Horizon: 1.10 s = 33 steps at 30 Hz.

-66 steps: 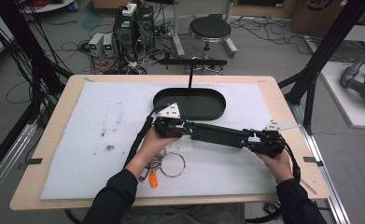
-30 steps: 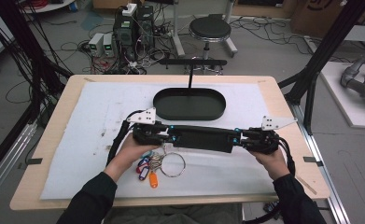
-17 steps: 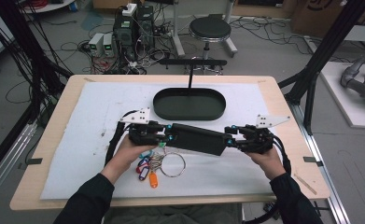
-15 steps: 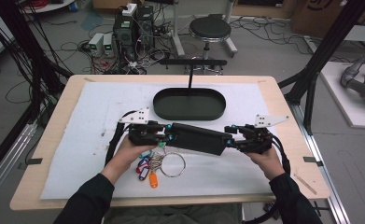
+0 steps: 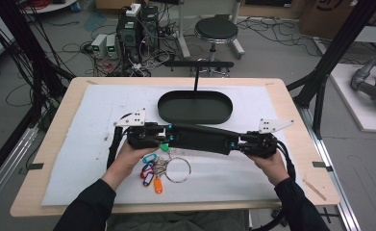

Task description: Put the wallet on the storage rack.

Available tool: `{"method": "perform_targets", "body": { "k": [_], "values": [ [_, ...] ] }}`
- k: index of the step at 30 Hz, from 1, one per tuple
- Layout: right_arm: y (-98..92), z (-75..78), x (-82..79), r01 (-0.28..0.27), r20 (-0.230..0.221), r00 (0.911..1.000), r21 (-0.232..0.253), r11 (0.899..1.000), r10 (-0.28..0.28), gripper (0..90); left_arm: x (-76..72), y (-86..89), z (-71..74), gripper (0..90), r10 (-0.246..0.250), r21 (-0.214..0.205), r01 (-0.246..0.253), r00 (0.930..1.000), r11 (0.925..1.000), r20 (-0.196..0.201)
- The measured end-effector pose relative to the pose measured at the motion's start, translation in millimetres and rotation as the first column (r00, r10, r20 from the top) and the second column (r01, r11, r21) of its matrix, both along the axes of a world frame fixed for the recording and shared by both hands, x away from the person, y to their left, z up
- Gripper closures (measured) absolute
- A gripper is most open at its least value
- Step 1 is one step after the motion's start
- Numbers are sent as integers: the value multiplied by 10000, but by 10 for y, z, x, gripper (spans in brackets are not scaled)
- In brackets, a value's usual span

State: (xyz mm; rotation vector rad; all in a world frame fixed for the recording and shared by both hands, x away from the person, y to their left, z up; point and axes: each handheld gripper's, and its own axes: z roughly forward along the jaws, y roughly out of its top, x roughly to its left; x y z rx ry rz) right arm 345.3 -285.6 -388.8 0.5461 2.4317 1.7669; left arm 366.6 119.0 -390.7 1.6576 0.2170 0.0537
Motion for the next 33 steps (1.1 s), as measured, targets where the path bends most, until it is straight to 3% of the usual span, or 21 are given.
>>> {"method": "perform_targets", "body": {
  "k": [4,7,11,15,18,23,26,28,33],
  "values": [
    [15,43,-2,92,198,9998,-131,9999,-90,771,-5,12,10,654,655,371,-654,9979,9972,-9],
    [30,71,27,309,359,9989,-333,9990,-297,772,15,79,31,480,1361,625,-1338,9901,9890,-345],
    [31,108,110,915,609,9942,-391,9950,-891,774,-5,246,78,387,2040,651,-2012,9781,9774,-407],
    [44,144,195,1488,783,9863,-395,9881,-1454,774,-46,379,98,370,2368,666,-2342,9709,9699,-346],
    [71,172,338,2161,889,9730,-242,9761,-2132,774,-151,517,105,362,2776,890,-2760,9607,9570,-62],
    [133,170,533,2632,861,9621,-429,9638,-2589,773,-283,620,99,343,3142,1079,-3152,9490,9429,269],
    [187,155,634,2830,1017,9555,-514,9578,-2768,773,-320,660,93,342,3195,1135,-3204,9472,9405,266],
    [211,137,697,2875,861,9554,-531,9563,-2824,773,-332,669,91,342,3207,1150,-3216,9468,9399,269],
    [309,105,831,2917,1012,9534,-697,9540,-2841,772,-392,708,81,342,3211,1115,-3231,9464,9398,362]
  ]
}}
